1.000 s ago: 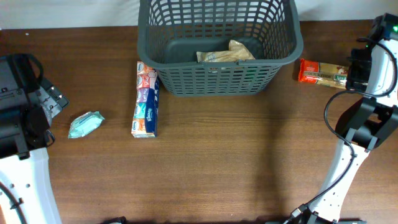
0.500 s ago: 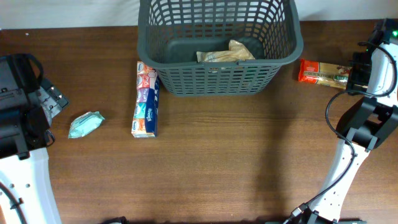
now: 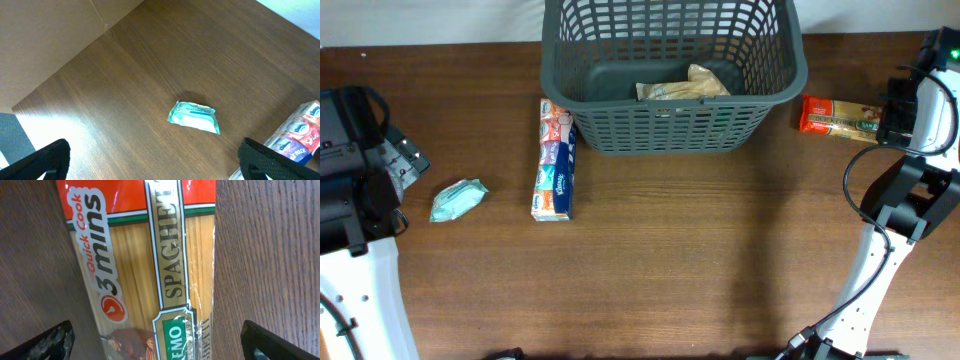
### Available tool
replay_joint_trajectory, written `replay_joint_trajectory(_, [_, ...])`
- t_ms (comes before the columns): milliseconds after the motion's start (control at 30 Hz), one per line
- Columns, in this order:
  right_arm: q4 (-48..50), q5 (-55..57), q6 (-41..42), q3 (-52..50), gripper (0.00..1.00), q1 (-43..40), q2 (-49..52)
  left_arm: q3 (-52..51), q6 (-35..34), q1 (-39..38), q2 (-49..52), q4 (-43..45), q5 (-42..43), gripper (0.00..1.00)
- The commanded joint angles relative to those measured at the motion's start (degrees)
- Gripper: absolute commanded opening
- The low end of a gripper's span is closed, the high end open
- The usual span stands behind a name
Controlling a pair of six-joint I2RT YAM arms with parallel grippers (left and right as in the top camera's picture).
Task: Pack container
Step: 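Lower the right gripper onto the red spaghetti packet, then close the right gripper on the spaghetti packet and lift it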
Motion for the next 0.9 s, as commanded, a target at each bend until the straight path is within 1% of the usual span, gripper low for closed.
replay_joint_trajectory(0, [-0.3, -0.3, -0.6, -0.4, 0.99, -0.4, 2.1, 0.8, -0.3, 0.3, -0.2, 0.1, 0.4, 0.99])
replay_joint_trajectory(400, [-3.5, -0.9, -0.8, -0.4, 0.99, -0.4, 5.0, 0.8, -0.3, 0.3, -0.2, 0.1, 0.4, 0.99])
replay_joint_trajectory(567, [-8.5, 1.9, -0.8, -0.4, 0.99, -0.8, 5.2, 0.8, -0.3, 0.3, -0.2, 0.1, 0.4, 0.99])
replay_joint_trajectory(600, [-11.1, 2.9, -0.8, -0.4, 0.99, -1.3, 5.2, 0.8, -0.3, 0.3, -0.2, 0.1, 0.4, 0.99])
replay_joint_trajectory(667, [-13.1, 3.2, -2.1, -0.4, 0.99, -2.1, 5.2, 0.8, -0.3, 0.3, -0.2, 0.1, 0.4, 0.99])
replay_joint_trajectory(867, [-16.4, -0.5, -2.8, -0.4, 0.99, -4.4, 5.2, 0.8, -0.3, 0.3, -0.2, 0.1, 0.4, 0.99])
